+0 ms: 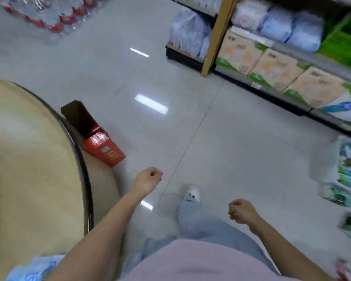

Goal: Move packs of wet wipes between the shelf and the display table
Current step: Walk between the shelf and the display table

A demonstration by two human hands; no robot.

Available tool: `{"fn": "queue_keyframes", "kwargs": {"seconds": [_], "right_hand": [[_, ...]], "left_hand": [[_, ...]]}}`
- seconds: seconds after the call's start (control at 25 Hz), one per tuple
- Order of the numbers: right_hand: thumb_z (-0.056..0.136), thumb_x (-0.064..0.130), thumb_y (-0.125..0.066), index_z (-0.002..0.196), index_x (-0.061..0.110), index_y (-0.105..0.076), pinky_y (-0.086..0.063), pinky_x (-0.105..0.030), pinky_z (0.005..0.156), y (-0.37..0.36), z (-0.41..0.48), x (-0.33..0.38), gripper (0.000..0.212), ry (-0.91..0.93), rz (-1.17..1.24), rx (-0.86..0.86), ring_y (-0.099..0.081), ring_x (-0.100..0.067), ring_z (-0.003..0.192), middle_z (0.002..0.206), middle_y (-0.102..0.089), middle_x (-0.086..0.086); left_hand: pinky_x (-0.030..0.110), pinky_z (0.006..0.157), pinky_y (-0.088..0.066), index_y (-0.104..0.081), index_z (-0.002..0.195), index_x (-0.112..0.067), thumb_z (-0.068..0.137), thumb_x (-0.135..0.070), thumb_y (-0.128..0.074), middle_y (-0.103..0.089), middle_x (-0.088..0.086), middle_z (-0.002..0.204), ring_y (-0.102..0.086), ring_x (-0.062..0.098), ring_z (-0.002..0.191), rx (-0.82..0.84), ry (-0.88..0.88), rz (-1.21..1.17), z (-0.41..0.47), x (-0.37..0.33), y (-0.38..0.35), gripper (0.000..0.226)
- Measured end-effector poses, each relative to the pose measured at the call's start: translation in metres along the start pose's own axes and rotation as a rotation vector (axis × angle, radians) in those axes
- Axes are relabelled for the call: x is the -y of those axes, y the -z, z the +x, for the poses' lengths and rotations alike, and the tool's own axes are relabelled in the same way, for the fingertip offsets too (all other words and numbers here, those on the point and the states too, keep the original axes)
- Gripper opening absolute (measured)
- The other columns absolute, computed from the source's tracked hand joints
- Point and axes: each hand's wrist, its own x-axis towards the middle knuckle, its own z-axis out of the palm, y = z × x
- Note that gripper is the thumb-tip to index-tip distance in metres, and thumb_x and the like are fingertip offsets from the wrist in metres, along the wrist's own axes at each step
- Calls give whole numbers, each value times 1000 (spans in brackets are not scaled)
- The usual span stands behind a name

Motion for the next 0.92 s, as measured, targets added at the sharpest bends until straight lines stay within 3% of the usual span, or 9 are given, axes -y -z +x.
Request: {"fn": "queue_keyframes", "kwargs": {"seconds": [0.12,0.28,0.56,0.76,0.92], "right_hand": [[82,-2,-48,79,6,-59,-42,-29,59,51,38,32,14,9,81,18,-57,-23,64,76,-62,-13],[84,0,-52,82,10,-58,-44,-30,64,131,84,107,12,118,218,-49,-59,-21,69,81,-62,-10],[86,1,-53,102,8,-60,-46,-25,64,246,160,224,18,222,449,-167,-60,-16,67,86,-64,-9],[87,-1,-52,98,5,-61,-42,-25,59,310,205,254,15,95,556,-239,-57,-17,61,80,-62,-11],[89,1,-50,101,3,-61,-44,-27,61,360,230,258,17,-4,633,-290,-58,-17,62,79,-64,-11]], "left_hand": [[21,61,-41,-63,92,-15,91,-8,-47,-64,2,85,-55,12,70,67,42,-30,45,-65,-35,18],[24,63,-42,-64,95,-14,92,-10,-48,-65,4,87,-56,14,73,90,83,-66,90,-131,-59,16],[25,61,-40,-63,100,-8,90,-7,-51,-64,9,90,-55,18,72,118,141,55,197,-227,-65,16],[26,64,-41,-63,104,-6,92,-11,-51,-65,9,90,-56,20,78,222,29,207,291,-360,-87,18],[28,75,-43,-62,99,-12,93,-16,-52,-65,8,96,-58,20,86,307,-192,352,342,-496,-116,12]]}}
